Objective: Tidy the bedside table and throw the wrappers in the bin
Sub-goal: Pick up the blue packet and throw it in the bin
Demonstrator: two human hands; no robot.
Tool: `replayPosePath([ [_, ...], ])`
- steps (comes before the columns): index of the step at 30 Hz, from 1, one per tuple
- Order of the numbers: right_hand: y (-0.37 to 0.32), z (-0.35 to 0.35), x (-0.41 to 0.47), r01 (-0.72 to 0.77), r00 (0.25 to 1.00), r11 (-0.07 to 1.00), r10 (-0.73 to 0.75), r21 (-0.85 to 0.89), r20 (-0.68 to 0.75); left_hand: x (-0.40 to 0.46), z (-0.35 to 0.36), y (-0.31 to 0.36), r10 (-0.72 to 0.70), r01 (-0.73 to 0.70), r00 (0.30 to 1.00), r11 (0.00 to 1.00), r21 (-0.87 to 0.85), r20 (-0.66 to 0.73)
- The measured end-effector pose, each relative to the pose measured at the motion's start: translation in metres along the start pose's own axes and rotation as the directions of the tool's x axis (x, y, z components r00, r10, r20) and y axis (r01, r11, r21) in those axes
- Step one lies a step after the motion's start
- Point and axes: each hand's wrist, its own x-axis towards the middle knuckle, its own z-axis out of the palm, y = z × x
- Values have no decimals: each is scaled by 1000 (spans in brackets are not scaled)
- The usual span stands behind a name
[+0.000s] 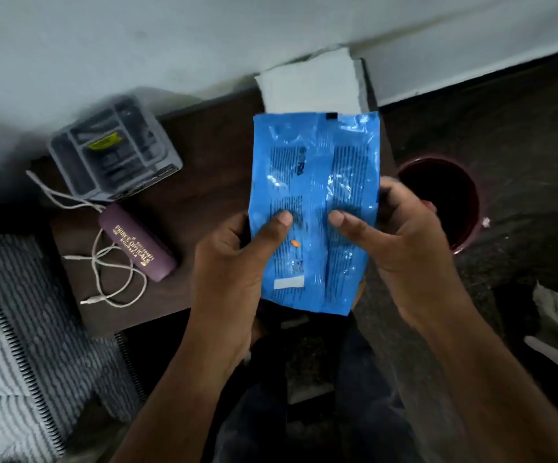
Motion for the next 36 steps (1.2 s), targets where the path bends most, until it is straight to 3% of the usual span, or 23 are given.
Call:
replayPosePath([
  [2,-10,-24,-5,112,982,982,-133,-152,-131,0,27,10,39,-39,999,999,32,6],
  [4,-16,-47,-12,160,958,969,-198,-189,-205,-2,53,15,72,-73,997,997,28,15],
  [9,-26,-113,-39,158,966,975,-120,156,-228,-11,129,7,72,-71,991,997,-18,112],
  [14,-12,-185,-30,131,892,972,-29,197,-451,-2,200,-20,2,-30,968,994,108,250],
  [18,27,-233,-4,22,836,992,50,125,-546,22,244,-75,-10,-78,972,930,360,236],
  [20,56,-253,11,-70,814,993,112,95,-570,34,260,-106,-83,7,983,909,417,165],
  [23,105,-275,44,-224,742,955,296,194,-601,49,274,-140,-181,129,981,871,475,66],
  [28,167,-289,119,-435,634,895,378,92,-674,71,272,-171,-214,40,962,731,681,172],
  [30,186,-288,143,-483,586,875,351,32,-730,82,273,-176,-233,65,958,747,662,168],
  [33,202,-287,168,-514,588,854,280,-83,-759,104,282,-187,-269,126,951,786,605,152],
  [36,205,-281,177,-540,664,817,267,-201,-698,112,288,-185,-324,159,930,782,602,175],
])
